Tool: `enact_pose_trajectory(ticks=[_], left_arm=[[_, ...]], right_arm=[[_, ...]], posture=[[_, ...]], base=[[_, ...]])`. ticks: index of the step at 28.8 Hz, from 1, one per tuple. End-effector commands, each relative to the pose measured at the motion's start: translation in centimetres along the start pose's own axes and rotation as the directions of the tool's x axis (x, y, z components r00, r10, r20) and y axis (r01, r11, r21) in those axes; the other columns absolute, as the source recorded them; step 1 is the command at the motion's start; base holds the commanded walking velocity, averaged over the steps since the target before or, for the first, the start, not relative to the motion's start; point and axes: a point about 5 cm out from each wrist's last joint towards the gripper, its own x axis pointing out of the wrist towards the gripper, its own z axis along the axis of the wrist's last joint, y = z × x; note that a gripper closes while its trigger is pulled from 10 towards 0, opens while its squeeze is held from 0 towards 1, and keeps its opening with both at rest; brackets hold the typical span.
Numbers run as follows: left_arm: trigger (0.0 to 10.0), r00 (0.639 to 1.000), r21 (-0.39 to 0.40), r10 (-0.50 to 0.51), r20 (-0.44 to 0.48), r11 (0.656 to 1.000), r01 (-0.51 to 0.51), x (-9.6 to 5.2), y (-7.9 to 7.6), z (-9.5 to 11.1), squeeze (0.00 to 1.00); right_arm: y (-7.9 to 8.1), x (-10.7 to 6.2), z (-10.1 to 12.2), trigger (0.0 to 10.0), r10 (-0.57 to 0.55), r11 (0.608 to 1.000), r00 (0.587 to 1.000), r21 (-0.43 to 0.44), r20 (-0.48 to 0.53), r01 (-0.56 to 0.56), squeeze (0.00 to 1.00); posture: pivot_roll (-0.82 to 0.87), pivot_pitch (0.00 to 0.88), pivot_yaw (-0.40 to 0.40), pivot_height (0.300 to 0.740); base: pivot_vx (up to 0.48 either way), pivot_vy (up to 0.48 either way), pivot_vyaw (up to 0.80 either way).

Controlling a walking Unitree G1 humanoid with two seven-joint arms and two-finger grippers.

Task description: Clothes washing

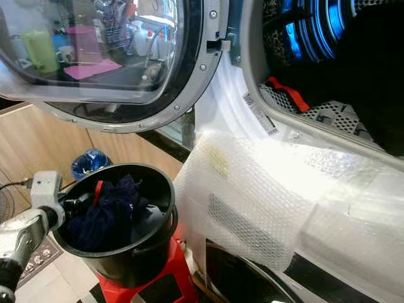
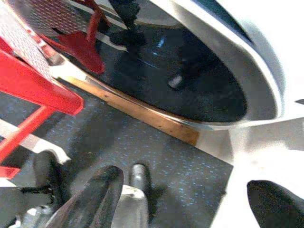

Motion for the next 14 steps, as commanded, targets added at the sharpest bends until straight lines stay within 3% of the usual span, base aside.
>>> enact_pose_trajectory(ticks=[1, 3, 4, 5, 14], left_arm=[[10.0, 1.0, 0.045, 0.0, 0.001, 0.999, 0.0, 0.1, 0.3, 0.5, 1.0], [10.0, 1.0, 0.06, -0.03, 0.0, 0.998, 0.03, 0.4, -0.3, 0.9, 1.0], [10.0, 0.999, 0.075, -0.05, -0.006, 0.996, 0.051, 0.7, -0.6, 1.1, 0.45], [10.0, 0.996, 0.104, -0.088, -0.034, 0.99, 0.091, 1.2, -1.4, 1.2, 0.0], [10.0, 0.983, 0.137, -0.123, -0.137, 0.98, 0.141, 2.1, -3.0, 0.3, 0.0]], right_arm=[[-0.4, 0.0, -0.2, 10.0, -0.01, 1.0, 1.0, -0.01, -0.004, 0.01, 0.0], [-0.6, 0.0, -0.2, 10.0, -0.018, 1.0, 1.0, -0.01, -0.002, 0.018, 0.0], [-0.8, 0.0, -0.2, 10.0, -0.022, 1.0, 1.0, -0.007, -0.001, 0.022, 0.0], [-1.1, 0.0, -0.1, 10.0, -0.031, 0.999, 1.0, -0.008, 0.002, 0.031, 0.0], [-1.9, -0.1, -0.1, 10.0, -0.041, 0.999, 0.999, -0.035, -0.001, 0.041, 0.0]], posture=[[0.0, 0.084, -0.036, 0.74], [0.0, 0.089, -0.042, 0.74], [-0.01, 0.095, -0.044, 0.74], [-0.02, 0.094, -0.05, 0.74], [-0.04, 0.097, -0.069, 0.74]], base=[[0.0, 0.0, 0.0], [0.0, 0.0, 0.0], [0.0, 0.0, 0.0], [0.0, 0.0, 0.0], [0.0, 0.0, 0.0]])
